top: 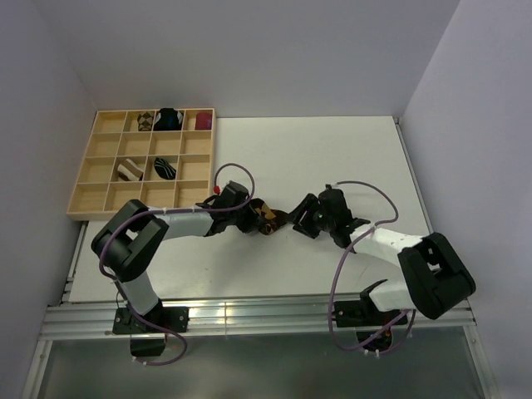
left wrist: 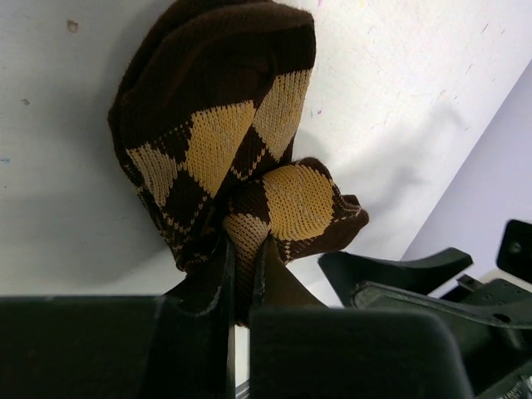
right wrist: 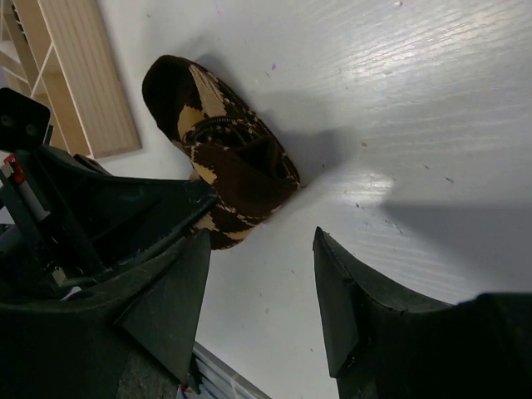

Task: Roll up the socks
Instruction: Roll the sock at the center of the board.

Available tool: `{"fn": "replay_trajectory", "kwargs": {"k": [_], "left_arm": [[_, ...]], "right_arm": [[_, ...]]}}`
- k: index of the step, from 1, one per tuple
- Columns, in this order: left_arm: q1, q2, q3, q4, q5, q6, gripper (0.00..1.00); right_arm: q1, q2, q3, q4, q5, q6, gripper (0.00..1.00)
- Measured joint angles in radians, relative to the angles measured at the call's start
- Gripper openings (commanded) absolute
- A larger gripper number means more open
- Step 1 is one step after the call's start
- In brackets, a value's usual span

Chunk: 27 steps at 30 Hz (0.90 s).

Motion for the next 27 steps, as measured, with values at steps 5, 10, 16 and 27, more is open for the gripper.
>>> {"fn": "replay_trajectory", "kwargs": {"k": [5, 10, 16, 27], "left_arm": [[0.002, 0.01, -0.003, 0.021, 0.009, -0.021, 0.0], [0.006, 0.023, -0.002, 0.043, 0.024, -0.029, 0.0], [0.007, 0.041, -0.002, 0.082, 0.037, -0.031, 0.0], [0.013, 0.058, 0.0, 0.106, 0.055, -0.033, 0.0]], "right_arm": [[0.007, 0.09, 0.0, 0.108, -0.027, 0.042, 0.6], [0.023, 0.175, 0.0, 0.194, -0.052, 0.067, 0.61], [0.034, 0.247, 0.0, 0.271, -0.062, 0.094, 0.62], [0.034, 0.303, -0.036, 0.426, -0.012, 0.15, 0.48]]}}
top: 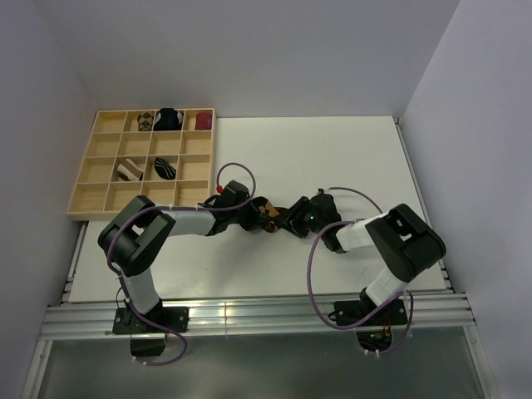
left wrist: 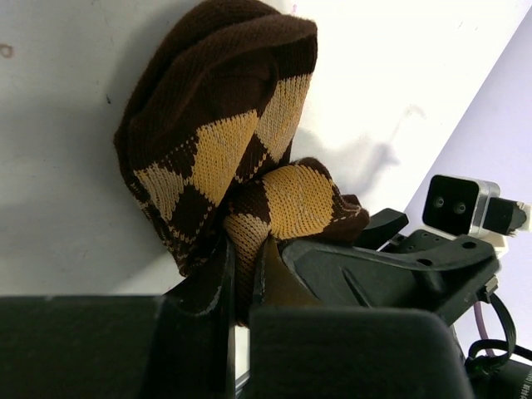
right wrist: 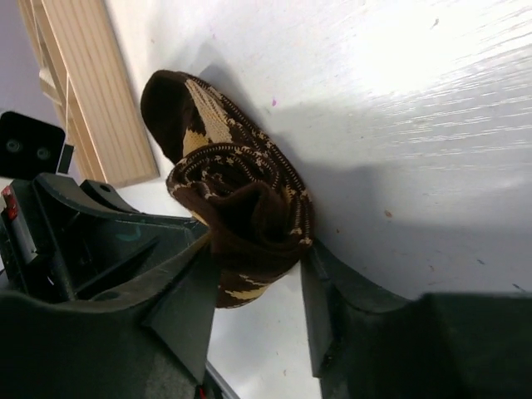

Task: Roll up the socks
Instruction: Roll the sock at the center of the board.

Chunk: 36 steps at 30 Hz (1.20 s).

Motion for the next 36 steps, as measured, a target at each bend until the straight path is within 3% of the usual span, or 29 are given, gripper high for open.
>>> {"fn": "replay_trajectory", "kwargs": {"k": [2, 3, 6, 11, 18, 23, 27, 36], "left_arm": [[0.0, 0.003, 0.002, 0.003, 0.003, 0.0, 0.0], [0.0, 0.005, 0.003, 0.004, 0.005, 0.001, 0.0], [0.003, 0.007, 0.006, 0.003, 0.008, 0.004, 0.04], [0.002, -0.003, 0.006, -0.004, -0.016, 0.024, 0.17], [-0.052, -0.095, 0.008, -0.138, -0.226, 0.154, 0.53], [-0.132, -0.201, 0.004, -0.227, -0.454, 0.31, 0.57], [-0.213, -0.276, -0.02, -0.167, -0.608, 0.498, 0.58], [-0.334, -0.243, -0.069, 0.052, -0.701, 0.854, 0.58]], "right_arm": [[0.0, 0.0, -0.003, 0.002, 0.015, -0.001, 0.35], [0.0, 0.0, -0.003, 0.005, 0.019, -0.002, 0.2], [0.0, 0.0, 0.0, 0.006, 0.026, -0.01, 0.0], [0.0, 0.0, 0.042, -0.056, 0.019, -0.05, 0.0], [0.01, 0.0, 0.169, -0.264, -0.015, -0.137, 0.0], [0.009, 0.0, 0.256, -0.424, -0.01, -0.189, 0.0], [0.009, 0.018, 0.324, -0.518, -0.016, -0.219, 0.0], [0.008, 0.068, 0.404, -0.615, -0.045, -0.235, 0.0]]}}
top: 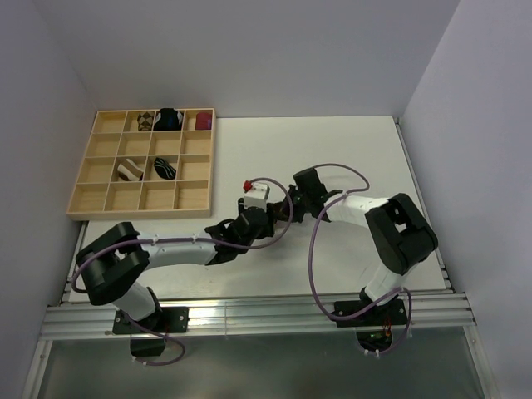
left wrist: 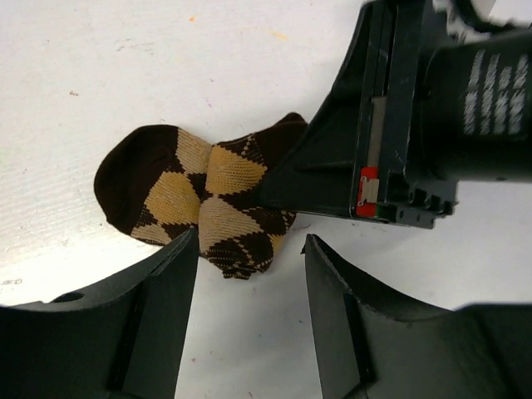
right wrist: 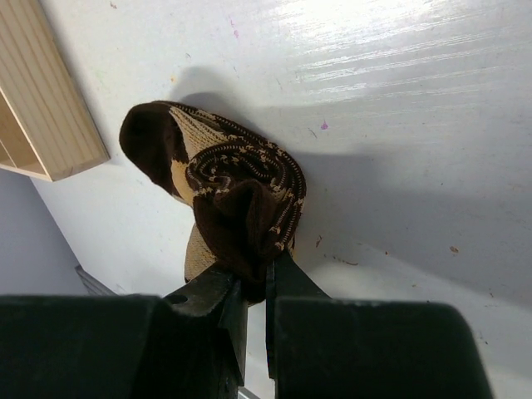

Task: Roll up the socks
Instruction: Roll the sock at the center of the board.

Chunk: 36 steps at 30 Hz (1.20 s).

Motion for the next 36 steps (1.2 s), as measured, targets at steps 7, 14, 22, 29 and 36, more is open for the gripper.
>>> {"fn": "replay_trajectory", "kwargs": {"k": [7, 14, 22, 29, 36], "left_arm": [[-0.009, 0.109, 0.002, 0.06, -0.01, 0.111, 0.59], [-0.013, 0.183, 0.022, 0.083, -0.013, 0.177, 0.59], [-0.018, 0.232, 0.084, 0.036, -0.01, 0.206, 0.41], [-0.021, 0.252, 0.141, -0.027, -0.01, 0.197, 0.0], [0.011, 0.248, 0.146, -0.031, 0.047, 0.146, 0.0]], "right_arm": [[0.0, 0.011, 0.02, -0.029, -0.013, -0.007, 0.0], [0.0, 0.014, 0.022, -0.033, -0.03, -0.007, 0.0], [-0.011, 0.024, 0.053, -0.082, -0.032, -0.018, 0.0], [-0.024, 0.024, 0.064, -0.101, -0.025, -0.02, 0.18], [-0.047, -0.026, 0.04, -0.079, -0.025, -0.004, 0.57]]}}
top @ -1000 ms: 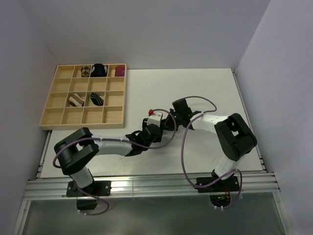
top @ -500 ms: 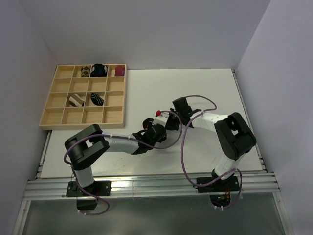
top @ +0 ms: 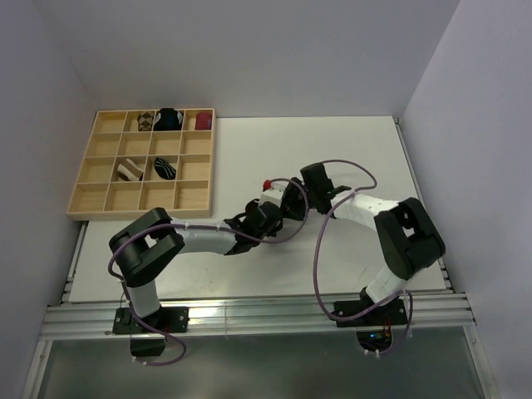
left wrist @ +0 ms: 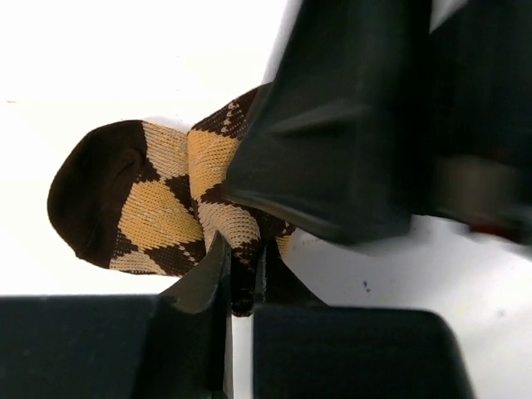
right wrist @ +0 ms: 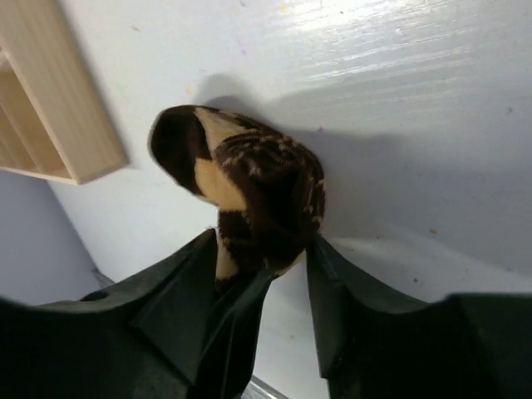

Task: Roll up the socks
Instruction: Roll the sock at the center of the board.

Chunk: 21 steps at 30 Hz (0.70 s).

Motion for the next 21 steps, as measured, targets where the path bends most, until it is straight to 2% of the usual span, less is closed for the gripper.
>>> {"fn": "replay_trajectory", "kwargs": {"k": [9, 14, 21], "left_arm": [[0.208, -0.052, -0.058, 0.049, 0.338, -0.205, 0.0], [0.296, -0.048, -0.065, 0.061, 0.498, -0.314, 0.0], [0.341, -0.02, -0.065, 0.089, 0.628, -0.421, 0.0]], "right_arm": [[-0.021, -0.201, -0.15, 0.188, 0.024, 0.063, 0.64], [-0.021, -0.184, -0.197, 0.281, 0.017, 0.078, 0.66], [-0.019, -0.084, -0.212, 0.383, -0.003, 0.1, 0.67]]}}
